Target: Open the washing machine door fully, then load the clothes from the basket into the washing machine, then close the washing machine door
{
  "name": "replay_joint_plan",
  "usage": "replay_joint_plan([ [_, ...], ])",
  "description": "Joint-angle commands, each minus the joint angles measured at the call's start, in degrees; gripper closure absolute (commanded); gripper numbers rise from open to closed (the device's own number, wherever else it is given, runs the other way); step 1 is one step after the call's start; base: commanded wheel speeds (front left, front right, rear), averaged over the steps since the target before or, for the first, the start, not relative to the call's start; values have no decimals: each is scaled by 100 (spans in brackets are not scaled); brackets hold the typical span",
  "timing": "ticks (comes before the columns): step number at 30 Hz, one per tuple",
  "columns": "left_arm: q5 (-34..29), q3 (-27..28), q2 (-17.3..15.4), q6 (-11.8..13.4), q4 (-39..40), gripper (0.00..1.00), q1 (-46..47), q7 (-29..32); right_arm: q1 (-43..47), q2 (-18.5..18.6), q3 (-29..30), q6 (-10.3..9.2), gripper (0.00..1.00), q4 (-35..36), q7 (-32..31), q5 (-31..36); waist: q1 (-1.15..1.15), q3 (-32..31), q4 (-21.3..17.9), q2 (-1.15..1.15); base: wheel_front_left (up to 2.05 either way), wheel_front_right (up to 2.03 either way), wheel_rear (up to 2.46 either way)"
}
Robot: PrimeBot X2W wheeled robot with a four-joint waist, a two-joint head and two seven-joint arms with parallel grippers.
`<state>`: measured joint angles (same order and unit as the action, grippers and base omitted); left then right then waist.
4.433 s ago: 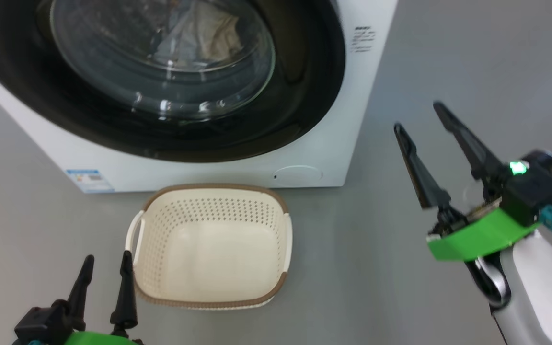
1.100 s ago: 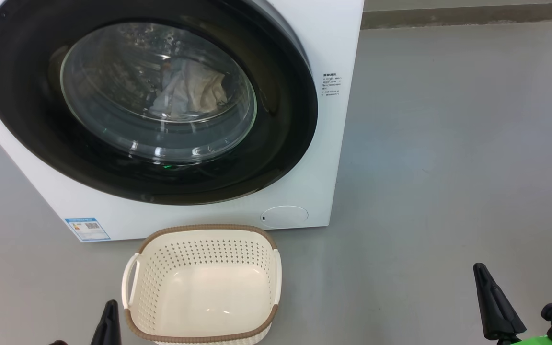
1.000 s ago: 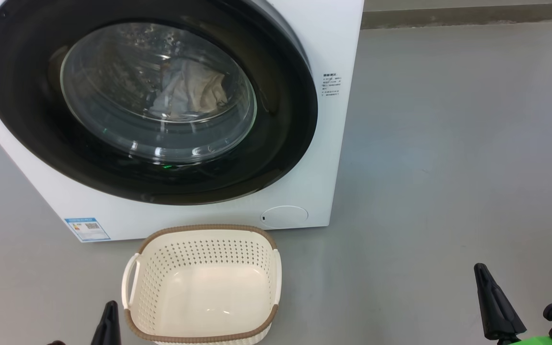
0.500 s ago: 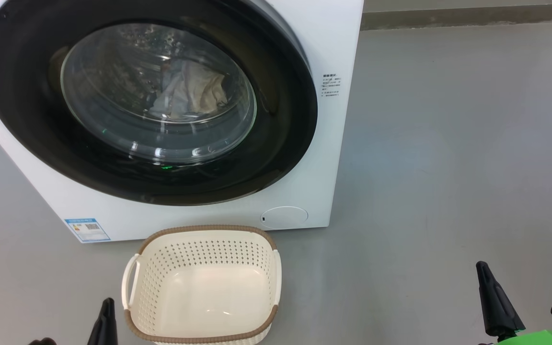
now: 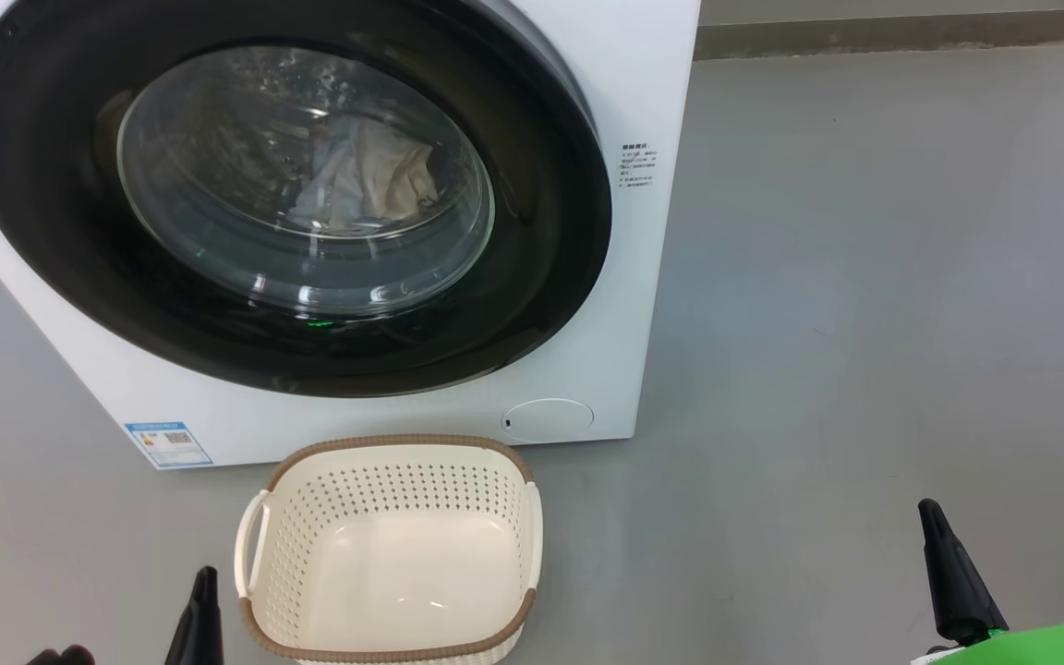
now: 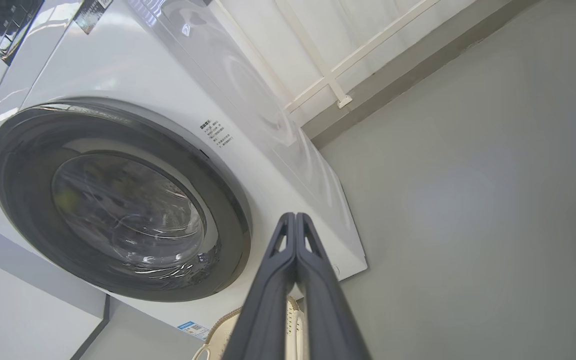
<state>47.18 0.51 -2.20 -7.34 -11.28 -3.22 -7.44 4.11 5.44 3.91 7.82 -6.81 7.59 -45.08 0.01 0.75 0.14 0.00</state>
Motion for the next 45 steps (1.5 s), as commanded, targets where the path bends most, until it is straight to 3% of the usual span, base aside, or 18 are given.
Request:
replay_joint_plan([
  [1,166,112,-105,-8,93,100,242,51,-270,40,-47,-13,100,97,-38,-193,0,-1,0,0,0,0,0],
  [45,2800,298,-156,-12,-120,100,644,759,-706,-51,18,-25,100,-378,-751,-2947,0,-34,-8,0,0,0,0],
])
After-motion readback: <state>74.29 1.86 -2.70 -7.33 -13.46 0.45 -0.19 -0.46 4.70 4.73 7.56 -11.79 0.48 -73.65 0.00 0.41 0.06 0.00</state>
